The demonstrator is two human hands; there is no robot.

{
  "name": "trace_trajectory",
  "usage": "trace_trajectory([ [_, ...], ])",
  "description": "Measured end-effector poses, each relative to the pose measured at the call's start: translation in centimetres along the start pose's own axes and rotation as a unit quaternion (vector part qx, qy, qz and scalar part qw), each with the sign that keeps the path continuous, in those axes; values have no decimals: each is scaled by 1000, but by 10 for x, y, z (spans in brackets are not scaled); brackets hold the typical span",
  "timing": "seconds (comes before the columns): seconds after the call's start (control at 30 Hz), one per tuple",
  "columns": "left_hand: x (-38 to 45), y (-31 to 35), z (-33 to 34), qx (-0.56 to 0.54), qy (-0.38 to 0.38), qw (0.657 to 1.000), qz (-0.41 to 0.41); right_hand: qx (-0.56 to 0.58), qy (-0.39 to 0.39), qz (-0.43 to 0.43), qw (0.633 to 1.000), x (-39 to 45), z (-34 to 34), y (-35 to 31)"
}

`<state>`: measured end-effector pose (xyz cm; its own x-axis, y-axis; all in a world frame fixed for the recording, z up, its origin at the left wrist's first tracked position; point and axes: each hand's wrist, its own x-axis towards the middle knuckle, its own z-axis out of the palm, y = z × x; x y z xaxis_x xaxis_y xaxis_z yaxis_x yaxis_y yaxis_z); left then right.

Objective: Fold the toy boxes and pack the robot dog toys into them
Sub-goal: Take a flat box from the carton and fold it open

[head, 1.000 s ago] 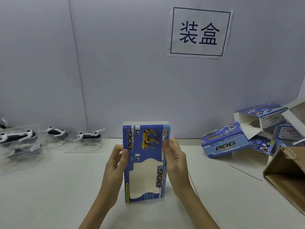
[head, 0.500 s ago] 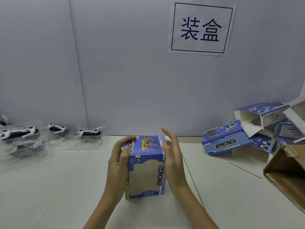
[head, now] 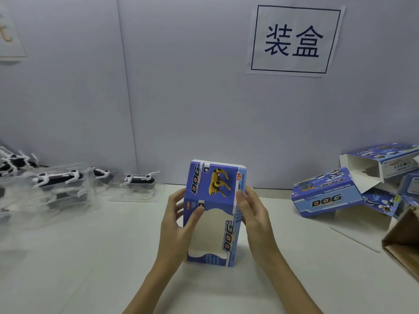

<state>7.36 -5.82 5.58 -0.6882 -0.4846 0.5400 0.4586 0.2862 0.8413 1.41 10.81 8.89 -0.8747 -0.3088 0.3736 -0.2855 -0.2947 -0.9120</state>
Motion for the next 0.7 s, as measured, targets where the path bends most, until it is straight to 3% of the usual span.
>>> trace_trajectory([
  [0.1, 1, 1, 1, 28, 48, 998, 23, -89, -40, -56, 994, -3, 1, 3],
  [0.17, 0, 1, -1, 76, 87, 990, 78, -103, -15, -90, 990, -4, 6, 6],
  [0.27, -8, 0, 0, 264, 5, 951, 160, -82, 85, -97, 988, -5, 12, 11],
  [0.33, -12, -3, 5, 358, -52, 915, 178, -62, 87, -56, 993, -5, 12, 15],
  [0.4, -8, -4, 5, 387, -56, 902, 183, -75, 38, -5, 996, -4, 10, 16],
  [0.53, 6, -15, -21, 465, -87, 845, 249, -181, -21, 133, 974, 3, 0, 15],
  [0.63, 7, -27, -27, 490, -125, 843, 187, -274, -48, 183, 943, -2, -6, 20],
  [0.7, 8, -34, -27, 491, -137, 849, 143, -360, -52, 167, 917, -8, -5, 23],
])
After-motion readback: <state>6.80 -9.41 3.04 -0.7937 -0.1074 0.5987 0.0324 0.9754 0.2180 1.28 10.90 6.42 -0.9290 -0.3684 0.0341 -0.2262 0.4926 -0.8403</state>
